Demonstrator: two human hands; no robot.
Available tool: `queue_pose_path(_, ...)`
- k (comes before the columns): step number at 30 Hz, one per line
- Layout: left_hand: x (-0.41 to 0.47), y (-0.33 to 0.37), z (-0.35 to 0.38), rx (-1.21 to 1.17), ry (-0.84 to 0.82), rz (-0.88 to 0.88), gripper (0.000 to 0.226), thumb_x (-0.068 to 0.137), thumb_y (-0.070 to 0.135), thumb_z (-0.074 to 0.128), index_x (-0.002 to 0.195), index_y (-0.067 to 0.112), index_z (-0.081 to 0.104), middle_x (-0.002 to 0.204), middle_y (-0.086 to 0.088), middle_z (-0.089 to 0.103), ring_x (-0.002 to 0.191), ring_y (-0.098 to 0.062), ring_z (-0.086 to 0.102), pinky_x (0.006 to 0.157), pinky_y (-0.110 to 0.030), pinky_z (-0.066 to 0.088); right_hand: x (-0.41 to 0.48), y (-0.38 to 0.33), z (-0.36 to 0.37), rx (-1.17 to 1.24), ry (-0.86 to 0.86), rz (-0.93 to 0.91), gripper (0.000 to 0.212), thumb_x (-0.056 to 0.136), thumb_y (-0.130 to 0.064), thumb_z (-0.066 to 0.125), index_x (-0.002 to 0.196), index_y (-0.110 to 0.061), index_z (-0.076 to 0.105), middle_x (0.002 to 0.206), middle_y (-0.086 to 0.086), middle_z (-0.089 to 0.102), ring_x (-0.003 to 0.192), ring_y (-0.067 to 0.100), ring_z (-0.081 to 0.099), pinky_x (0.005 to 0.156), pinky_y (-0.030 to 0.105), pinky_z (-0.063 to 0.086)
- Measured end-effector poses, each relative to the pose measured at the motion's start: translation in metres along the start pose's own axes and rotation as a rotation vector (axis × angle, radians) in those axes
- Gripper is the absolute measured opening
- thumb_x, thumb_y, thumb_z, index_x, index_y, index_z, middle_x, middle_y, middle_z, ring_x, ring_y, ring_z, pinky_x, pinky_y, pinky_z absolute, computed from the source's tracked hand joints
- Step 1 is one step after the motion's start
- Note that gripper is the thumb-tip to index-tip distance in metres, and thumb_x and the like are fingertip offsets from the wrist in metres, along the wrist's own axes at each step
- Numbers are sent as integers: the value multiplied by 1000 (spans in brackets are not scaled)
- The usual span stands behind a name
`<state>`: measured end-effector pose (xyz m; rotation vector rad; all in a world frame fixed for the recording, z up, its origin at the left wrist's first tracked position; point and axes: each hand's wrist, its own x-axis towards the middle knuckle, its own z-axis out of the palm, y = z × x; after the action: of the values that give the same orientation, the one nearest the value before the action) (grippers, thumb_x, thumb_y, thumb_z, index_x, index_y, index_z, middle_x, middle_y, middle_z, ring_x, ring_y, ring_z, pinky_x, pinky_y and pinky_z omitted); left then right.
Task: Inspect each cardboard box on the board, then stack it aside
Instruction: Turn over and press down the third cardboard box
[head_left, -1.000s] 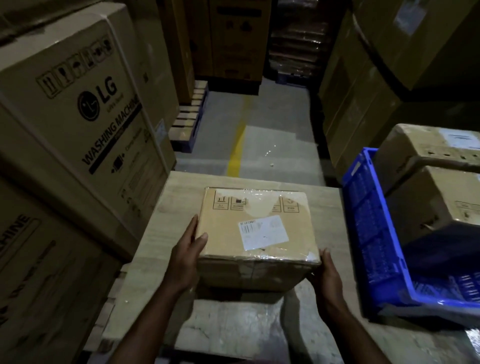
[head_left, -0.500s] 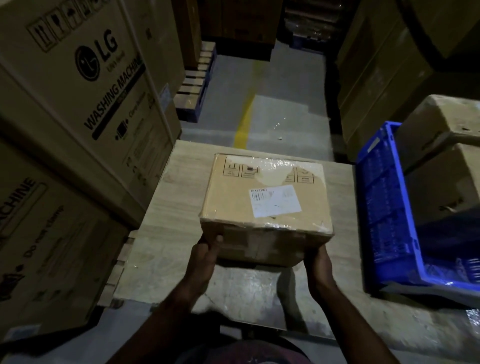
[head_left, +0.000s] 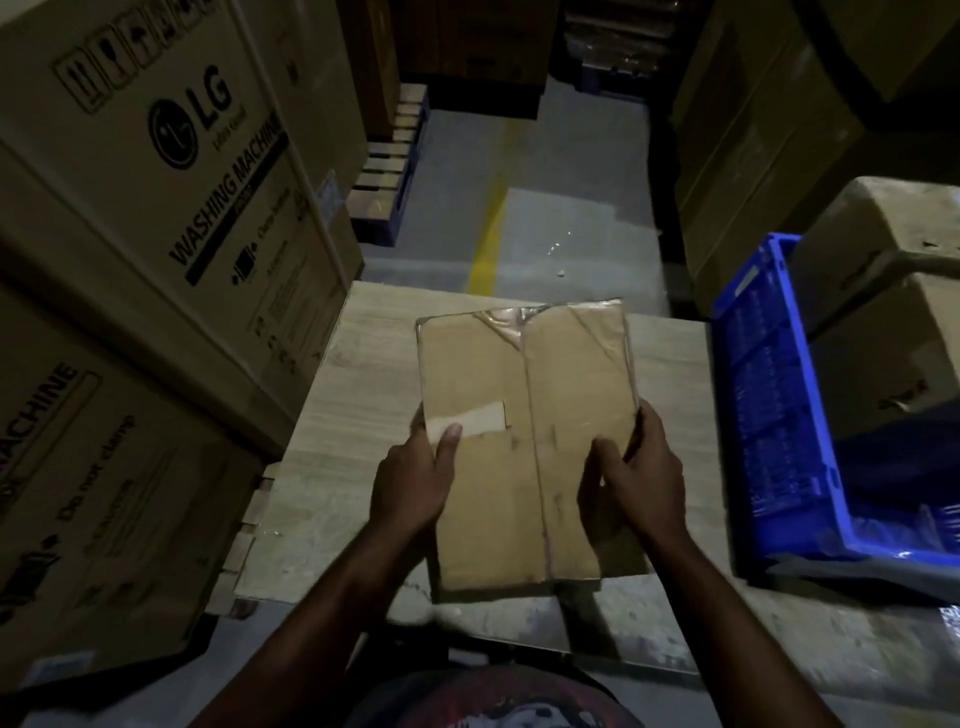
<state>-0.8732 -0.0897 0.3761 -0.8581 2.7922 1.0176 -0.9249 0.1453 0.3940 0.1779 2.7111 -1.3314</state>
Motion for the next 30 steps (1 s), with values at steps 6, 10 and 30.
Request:
queue_pose_path(6, 3, -24, 22, 112, -210, -106, 70, 97, 67, 28, 125, 11, 58, 113, -19, 68, 103, -38, 64, 88, -42, 53, 7, 20, 32, -281, -47, -18, 62, 93, -40, 54, 150, -23, 34, 139, 9, 56, 117, 31, 59, 92, 41, 47)
queue_pose_path(10, 7, -22, 28, 232, -239, -90, 70, 99, 65, 24, 125, 7, 53, 118, -21, 65, 106, -39, 62, 88, -41, 50, 5, 30, 44, -415, 0, -43, 58, 96, -44, 44, 150, -32, 27, 140, 8, 50, 110, 30, 60, 88, 44, 51)
queue_pose_path(30, 113, 28, 32, 718, -486, 934, 92, 79, 85, 43, 153, 52, 1, 164, -11, -21, 152, -35, -15, 119, -54, -4, -90, 64, 55, -561, 143, 39, 59, 97, -42, 40, 150, -16, 44, 160, 27, 25, 145, 44, 27, 115, 57, 27)
